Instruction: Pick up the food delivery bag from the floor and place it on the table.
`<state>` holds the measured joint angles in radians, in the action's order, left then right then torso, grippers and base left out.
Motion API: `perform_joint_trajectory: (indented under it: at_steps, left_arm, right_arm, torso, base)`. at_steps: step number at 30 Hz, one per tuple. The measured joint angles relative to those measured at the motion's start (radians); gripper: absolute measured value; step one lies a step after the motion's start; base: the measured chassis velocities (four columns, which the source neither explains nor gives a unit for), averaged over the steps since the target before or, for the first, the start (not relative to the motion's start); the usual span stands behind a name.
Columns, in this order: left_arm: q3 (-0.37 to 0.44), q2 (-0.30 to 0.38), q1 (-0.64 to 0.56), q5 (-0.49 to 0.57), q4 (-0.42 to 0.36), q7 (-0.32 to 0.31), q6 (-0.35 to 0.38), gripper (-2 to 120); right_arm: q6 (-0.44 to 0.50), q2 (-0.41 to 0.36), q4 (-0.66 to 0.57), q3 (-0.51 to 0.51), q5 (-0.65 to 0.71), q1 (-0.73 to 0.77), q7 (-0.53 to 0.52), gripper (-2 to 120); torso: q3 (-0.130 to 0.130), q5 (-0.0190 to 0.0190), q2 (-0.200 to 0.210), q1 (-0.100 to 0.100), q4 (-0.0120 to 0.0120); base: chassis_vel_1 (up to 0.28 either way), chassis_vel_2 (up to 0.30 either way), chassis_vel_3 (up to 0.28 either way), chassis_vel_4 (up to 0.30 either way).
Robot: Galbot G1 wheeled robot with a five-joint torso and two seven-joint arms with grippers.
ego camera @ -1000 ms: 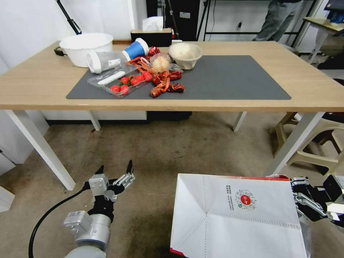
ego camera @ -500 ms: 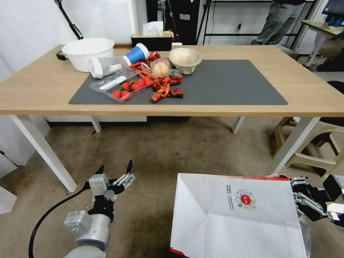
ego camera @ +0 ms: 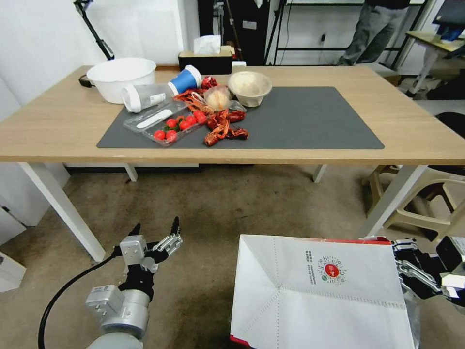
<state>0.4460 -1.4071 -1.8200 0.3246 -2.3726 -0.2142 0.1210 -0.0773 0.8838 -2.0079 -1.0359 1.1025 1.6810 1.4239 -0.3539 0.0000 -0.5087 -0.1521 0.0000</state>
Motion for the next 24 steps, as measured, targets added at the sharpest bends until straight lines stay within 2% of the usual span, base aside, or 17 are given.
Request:
perform_joint_trajectory:
  at_steps: [9, 24]
  left_arm:
    - [0.000, 0.001, -0.001, -0.001, -0.001, 0.000, 0.000, 100]
    - [0.000, 0.001, -0.002, -0.003, -0.004, 0.000, -0.001, 100]
  right_arm:
    - [0.001, 0.007, -0.001, 0.000, -0.004, 0.003, 0.003, 0]
    - [0.001, 0.007, -0.007, -0.004, -0.004, 0.004, 0.004, 0]
  torso:
    - [-0.018, 0.0000, -0.029, -0.011, 0.0000]
    - [-0.062, 0.0000, -0.101, -0.039, 0.0000]
  base:
    - [0.000, 0.000, 0.000, 0.000]
    - [0.000, 0.000, 0.000, 0.000]
